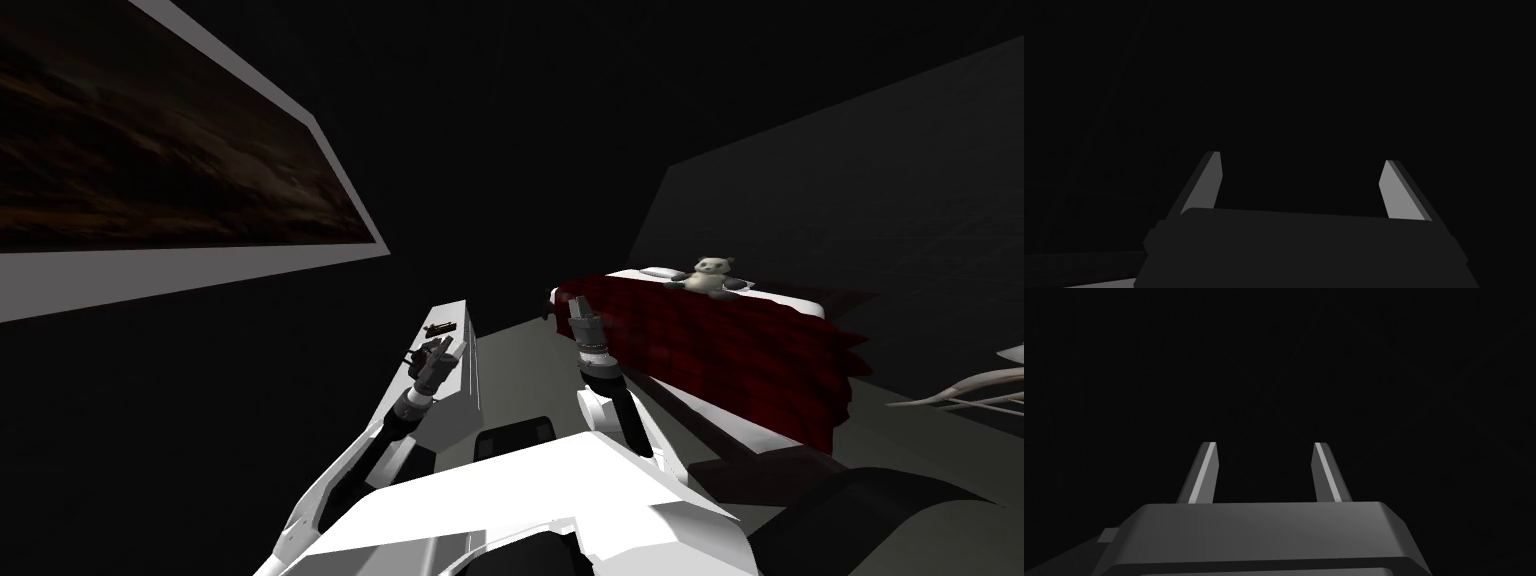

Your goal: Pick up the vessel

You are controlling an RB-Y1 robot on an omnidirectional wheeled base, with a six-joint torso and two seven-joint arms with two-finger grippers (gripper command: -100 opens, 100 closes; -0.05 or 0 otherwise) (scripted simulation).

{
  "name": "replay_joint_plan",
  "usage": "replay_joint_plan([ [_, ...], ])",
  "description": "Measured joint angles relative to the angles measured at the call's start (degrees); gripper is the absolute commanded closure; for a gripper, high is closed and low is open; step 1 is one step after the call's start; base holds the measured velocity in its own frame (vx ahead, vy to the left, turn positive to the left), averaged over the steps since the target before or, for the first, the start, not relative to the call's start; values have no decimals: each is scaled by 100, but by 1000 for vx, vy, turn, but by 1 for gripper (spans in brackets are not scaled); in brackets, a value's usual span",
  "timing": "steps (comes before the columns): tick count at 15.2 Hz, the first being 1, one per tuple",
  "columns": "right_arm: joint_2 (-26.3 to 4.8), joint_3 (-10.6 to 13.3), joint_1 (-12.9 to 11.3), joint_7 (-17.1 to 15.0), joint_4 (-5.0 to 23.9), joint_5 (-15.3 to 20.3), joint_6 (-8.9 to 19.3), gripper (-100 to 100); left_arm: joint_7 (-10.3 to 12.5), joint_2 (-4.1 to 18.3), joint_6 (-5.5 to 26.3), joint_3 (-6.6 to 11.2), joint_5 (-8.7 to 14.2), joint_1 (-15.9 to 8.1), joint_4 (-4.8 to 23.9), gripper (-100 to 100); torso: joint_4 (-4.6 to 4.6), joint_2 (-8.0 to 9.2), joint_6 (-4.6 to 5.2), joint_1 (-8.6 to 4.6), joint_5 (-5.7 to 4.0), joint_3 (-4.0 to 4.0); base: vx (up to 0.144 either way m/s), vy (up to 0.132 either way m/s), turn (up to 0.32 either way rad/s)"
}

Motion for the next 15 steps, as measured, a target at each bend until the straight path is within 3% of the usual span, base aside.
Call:
replay_joint_plan([
  [15, 0, 0, 0, 0, 0, 0, 0, 0, 1107, 1887, -528, -1081, -202, -844, 1536, -100, 0, -1, 0, 0, -1, -1, 9, -11, -6],
])
